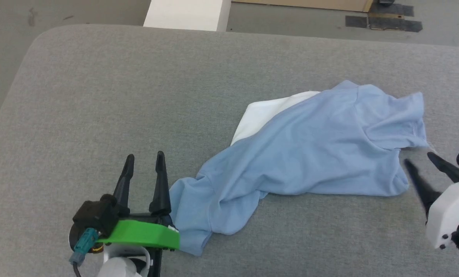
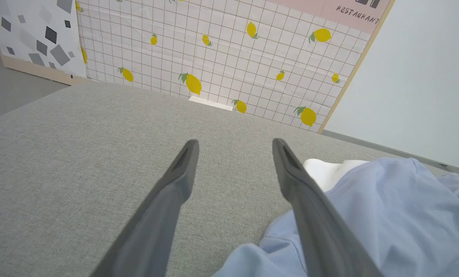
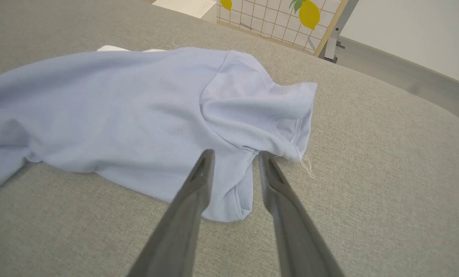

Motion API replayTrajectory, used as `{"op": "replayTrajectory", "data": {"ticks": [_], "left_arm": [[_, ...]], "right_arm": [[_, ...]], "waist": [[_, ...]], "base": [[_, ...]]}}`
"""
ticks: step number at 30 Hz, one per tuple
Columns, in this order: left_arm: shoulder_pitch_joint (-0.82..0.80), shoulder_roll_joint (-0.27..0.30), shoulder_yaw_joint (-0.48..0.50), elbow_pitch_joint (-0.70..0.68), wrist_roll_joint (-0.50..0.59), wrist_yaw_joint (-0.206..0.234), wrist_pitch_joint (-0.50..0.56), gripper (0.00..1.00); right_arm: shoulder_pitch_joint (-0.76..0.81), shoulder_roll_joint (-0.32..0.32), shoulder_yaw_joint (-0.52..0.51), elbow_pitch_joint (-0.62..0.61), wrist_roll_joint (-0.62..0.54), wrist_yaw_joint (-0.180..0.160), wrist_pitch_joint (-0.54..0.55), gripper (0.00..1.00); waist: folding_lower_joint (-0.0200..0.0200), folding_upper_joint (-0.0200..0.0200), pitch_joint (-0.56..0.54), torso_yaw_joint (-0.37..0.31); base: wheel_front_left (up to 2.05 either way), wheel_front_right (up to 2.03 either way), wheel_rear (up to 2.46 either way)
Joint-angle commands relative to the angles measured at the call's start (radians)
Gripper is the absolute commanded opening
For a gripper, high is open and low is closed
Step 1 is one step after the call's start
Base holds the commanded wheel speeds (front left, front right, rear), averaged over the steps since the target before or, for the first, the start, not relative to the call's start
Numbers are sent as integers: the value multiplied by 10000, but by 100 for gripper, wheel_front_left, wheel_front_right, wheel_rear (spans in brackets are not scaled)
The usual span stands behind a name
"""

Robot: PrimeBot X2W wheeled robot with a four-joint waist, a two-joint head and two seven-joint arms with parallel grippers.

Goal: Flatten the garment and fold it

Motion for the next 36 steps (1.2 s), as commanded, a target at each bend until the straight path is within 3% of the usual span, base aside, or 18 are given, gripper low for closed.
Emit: {"op": "replayTrajectory", "data": {"ticks": [1,6,16,17,18,19,23,28,33,36], "left_arm": [[44,-32,65,-59,118,-71,-47,100],[-143,-32,117,-219,196,-143,-47,100],[-611,-32,-50,-443,223,-64,-47,100],[-617,-32,-52,-435,215,-51,-47,100],[-619,-32,-49,-426,205,-34,-47,100],[-617,-32,-47,-422,196,-18,-47,100],[-587,-32,-19,-425,139,52,-47,100],[-511,-32,35,-469,76,106,-47,100],[-291,-32,-100,-604,-37,301,-47,100],[-240,-32,-232,-660,-32,387,-47,100]], "right_arm": [[125,161,23,-35,37,-15,-116,100],[99,434,168,569,-4,-15,-327,100],[-803,192,725,2807,-375,-15,-263,100],[-873,155,860,2983,-357,-15,-172,88],[-973,137,1001,3142,-307,-15,-75,31],[-1076,154,1036,3209,-269,-15,-66,0],[-1406,106,1067,3009,-77,-15,15,0],[-876,-158,469,1538,889,-15,762,0],[1328,-432,-804,-199,1623,-15,2755,0],[2816,-213,-1523,-727,1821,-15,3964,0]], "waist": [[0,-1,13,-84],[0,-1,439,3],[0,-1,1210,361],[0,-1,1216,373],[0,-1,1216,377],[0,-1,1212,375],[0,-1,1113,301],[0,-1,929,111],[0,-1,840,-104],[0,-1,886,-170]], "base": [[0,0,0],[0,0,0],[0,0,0],[0,0,0],[0,0,0],[0,0,0],[0,0,0],[0,0,0],[0,0,0],[0,0,0]]}}
